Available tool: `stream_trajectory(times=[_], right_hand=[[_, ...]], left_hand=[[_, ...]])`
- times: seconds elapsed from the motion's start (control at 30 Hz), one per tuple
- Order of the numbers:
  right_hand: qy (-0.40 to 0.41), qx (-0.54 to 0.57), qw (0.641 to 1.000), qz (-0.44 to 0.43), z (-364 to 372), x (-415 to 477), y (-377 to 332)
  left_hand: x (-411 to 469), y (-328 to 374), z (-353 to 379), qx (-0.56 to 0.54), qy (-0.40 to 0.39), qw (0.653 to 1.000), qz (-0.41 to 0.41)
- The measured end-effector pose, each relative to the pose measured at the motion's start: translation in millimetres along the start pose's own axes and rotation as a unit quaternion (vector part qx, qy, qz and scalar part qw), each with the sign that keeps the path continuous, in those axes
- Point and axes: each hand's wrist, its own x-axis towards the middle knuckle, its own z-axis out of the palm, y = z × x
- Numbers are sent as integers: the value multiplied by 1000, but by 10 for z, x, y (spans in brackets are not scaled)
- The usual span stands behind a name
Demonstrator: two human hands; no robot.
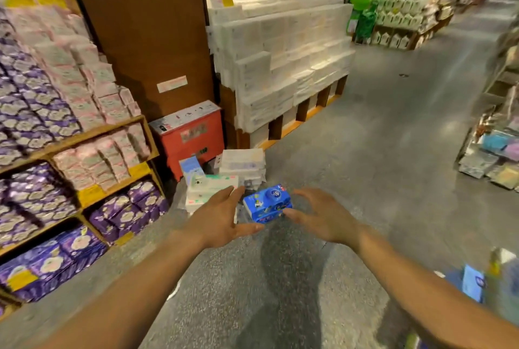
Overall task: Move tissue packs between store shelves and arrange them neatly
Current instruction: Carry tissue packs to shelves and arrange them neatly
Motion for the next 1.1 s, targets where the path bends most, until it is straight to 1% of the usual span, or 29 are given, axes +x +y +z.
stream_trajectory(times=[0.1, 0.17, 0.23, 0.3, 0.47, 0.57, 0.67, 0.8, 0.9, 1.0, 1.1], right_hand=[[-7, -21, 1000, 17, -147, 735, 65], [-6, -34, 999, 23, -230, 1257, 115], [3, -28, 999, 18, -300, 1815, 203], [-2, -16, 999, 36, -423, 2370, 276], [-21, -13, 997, 73, -706, 3406, 459], [-43, -24, 996, 74, -854, 3995, 623], [-67, -21, 995, 69, -962, 4617, 825], [-106, -48, 993, 29, -994, 5484, 1247], [-127, -67, 990, -12, -881, 6133, 1611], [-141, -82, 986, -23, -668, 6713, 1976], [-137, -71, 988, -28, -261, 7231, 2368]], left_hand=[[816, -241, -31, -14, -12, 1000, 11], [1425, -454, -42, -14, -7, 1000, 21], [2025, -658, -97, -12, -9, 1000, 28], [2603, -839, -217, -21, -28, 999, 31], [3630, -1014, -523, -27, -62, 997, 42], [4205, -1061, -675, -26, -58, 997, 51], [4775, -1130, -687, -23, -66, 997, 16], [5459, -1244, -458, -27, -80, 996, -35], [5986, -1373, -157, -32, -65, 994, -78], [6474, -1537, 228, -44, -57, 993, -91], [6975, -1812, 790, -54, -41, 993, -95]])
